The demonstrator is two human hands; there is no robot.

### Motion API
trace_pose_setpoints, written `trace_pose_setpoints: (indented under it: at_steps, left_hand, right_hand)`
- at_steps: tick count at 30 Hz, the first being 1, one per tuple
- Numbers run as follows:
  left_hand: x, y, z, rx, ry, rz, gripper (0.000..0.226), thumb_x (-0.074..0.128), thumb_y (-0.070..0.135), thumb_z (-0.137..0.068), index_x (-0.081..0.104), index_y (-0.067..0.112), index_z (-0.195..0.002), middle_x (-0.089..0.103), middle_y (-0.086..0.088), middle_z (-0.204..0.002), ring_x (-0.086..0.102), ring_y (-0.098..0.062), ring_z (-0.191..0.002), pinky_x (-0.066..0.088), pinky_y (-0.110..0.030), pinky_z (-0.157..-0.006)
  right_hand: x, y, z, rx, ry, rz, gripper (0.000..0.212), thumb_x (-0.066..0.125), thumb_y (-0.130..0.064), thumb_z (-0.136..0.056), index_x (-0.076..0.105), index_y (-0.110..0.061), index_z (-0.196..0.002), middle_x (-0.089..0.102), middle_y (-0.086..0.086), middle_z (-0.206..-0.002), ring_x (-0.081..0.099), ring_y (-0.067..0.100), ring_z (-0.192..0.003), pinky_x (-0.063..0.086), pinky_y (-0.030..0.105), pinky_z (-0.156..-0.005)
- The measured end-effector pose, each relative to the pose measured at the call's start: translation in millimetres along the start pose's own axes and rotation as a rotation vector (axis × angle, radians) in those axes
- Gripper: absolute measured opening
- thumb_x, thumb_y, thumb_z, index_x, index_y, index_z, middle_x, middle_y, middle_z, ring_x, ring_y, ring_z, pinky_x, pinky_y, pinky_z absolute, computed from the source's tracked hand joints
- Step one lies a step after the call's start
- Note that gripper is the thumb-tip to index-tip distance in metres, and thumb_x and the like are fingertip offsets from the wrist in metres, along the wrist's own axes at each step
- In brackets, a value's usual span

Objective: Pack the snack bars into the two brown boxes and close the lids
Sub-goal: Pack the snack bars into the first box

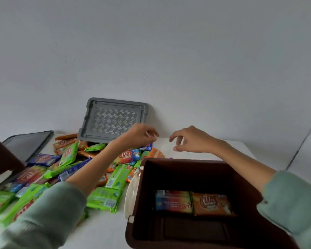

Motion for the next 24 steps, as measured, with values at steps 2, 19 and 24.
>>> trace_pose_setpoints:
  at_steps: [2,19,24]
  left_hand:
    - [-2,-29,-6,-0.050,-0.018,-0.012,0.021,0.061,0.011,-0.086,0.066,0.007,-0.106,0.069,-0.005,-0.095,0.061,-0.007,-0.081,0.046,-0.013,-0.079]
    - [67,-177,-24,-0.296,-0.285,-0.332,0.078,0.072,0.061,-0.062,0.050,0.024,-0.127,0.052,0.004,-0.121,0.049,-0.015,-0.113,0.037,-0.026,-0.089]
    - [66,-178,-26,-0.290,-0.342,-0.359,0.083,0.075,0.059,-0.058,0.047,0.025,-0.129,0.048,0.006,-0.122,0.048,-0.015,-0.115,0.039,-0.030,-0.089]
  right_hand:
    - [7,2,-29,-0.060,-0.038,0.005,0.042,0.066,-0.025,-0.085,0.056,-0.023,-0.125,0.064,0.001,-0.112,0.059,0.016,-0.092,0.047,0.032,-0.087]
    - [139,39,-140,-0.425,-0.418,0.129,0.080,0.073,-0.040,-0.074,0.029,-0.045,-0.141,0.017,-0.005,-0.155,0.016,0.015,-0.141,0.026,0.034,-0.109]
    - [140,34,-139,-0.491,-0.406,0.181,0.078,0.070,-0.036,-0.079,0.025,-0.044,-0.143,0.015,-0.005,-0.155,0.013,0.015,-0.141,0.024,0.035,-0.111]
Point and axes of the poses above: each hand's wrist, its own z-axis away from the middle knuckle, its own x-axis out of the palm, y = z × x, the point moved 6 cm from there along -z, towards the middle knuckle
